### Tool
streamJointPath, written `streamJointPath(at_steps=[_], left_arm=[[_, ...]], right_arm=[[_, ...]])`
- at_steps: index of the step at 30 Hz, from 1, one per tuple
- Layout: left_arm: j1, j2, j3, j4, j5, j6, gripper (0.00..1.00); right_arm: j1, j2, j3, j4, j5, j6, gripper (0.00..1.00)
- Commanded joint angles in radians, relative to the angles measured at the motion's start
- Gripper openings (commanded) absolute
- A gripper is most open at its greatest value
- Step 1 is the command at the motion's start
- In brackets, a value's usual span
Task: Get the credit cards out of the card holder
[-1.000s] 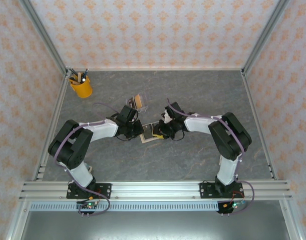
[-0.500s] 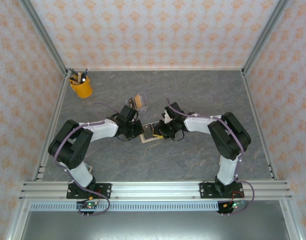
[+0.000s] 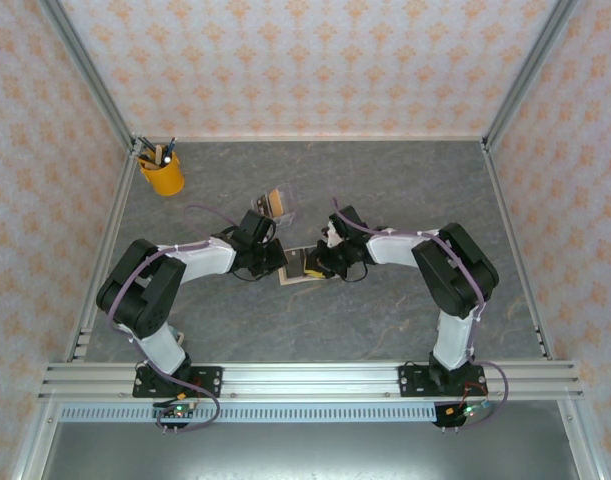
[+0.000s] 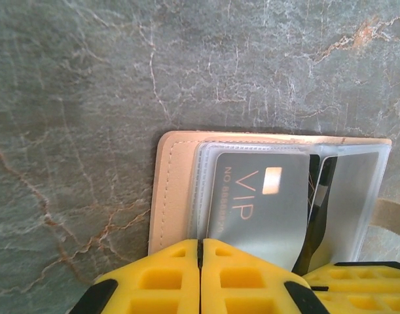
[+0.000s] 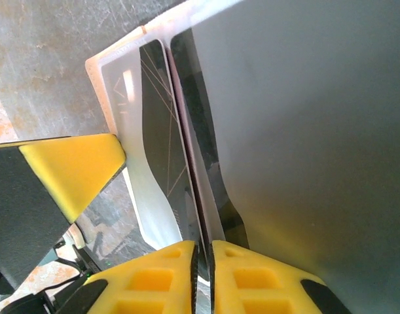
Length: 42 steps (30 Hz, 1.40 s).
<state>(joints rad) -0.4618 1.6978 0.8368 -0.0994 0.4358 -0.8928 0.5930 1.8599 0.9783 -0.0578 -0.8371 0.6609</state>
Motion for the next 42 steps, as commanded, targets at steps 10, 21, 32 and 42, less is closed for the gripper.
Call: streamJointPath(at_steps=[10, 21, 32, 42], left_arm=[[-0.005, 0.052, -0.032, -0.083, -0.005, -0.003, 0.06], [-0.001, 0.028, -0.001, -0.111, -0.010, 0.012, 0.11], [0.023, 0.012, 0.051, -0.164, -0.034, 0.040, 0.21], [0.033, -0.039, 0.074, -0.169, -0.020, 0.061, 0.25]], right_arm=[[0.002, 0.005, -0.021, 0.183, -0.013, 0.073, 0.13], [0.002, 0.011, 0.005, 0.108, 0.017, 0.008, 0.00], [-0.007, -0.082, -0.016, -0.100, 0.135, -0.169, 0.00], [-0.018, -0.173, -0.031, -0.128, 0.182, -0.211, 0.00]])
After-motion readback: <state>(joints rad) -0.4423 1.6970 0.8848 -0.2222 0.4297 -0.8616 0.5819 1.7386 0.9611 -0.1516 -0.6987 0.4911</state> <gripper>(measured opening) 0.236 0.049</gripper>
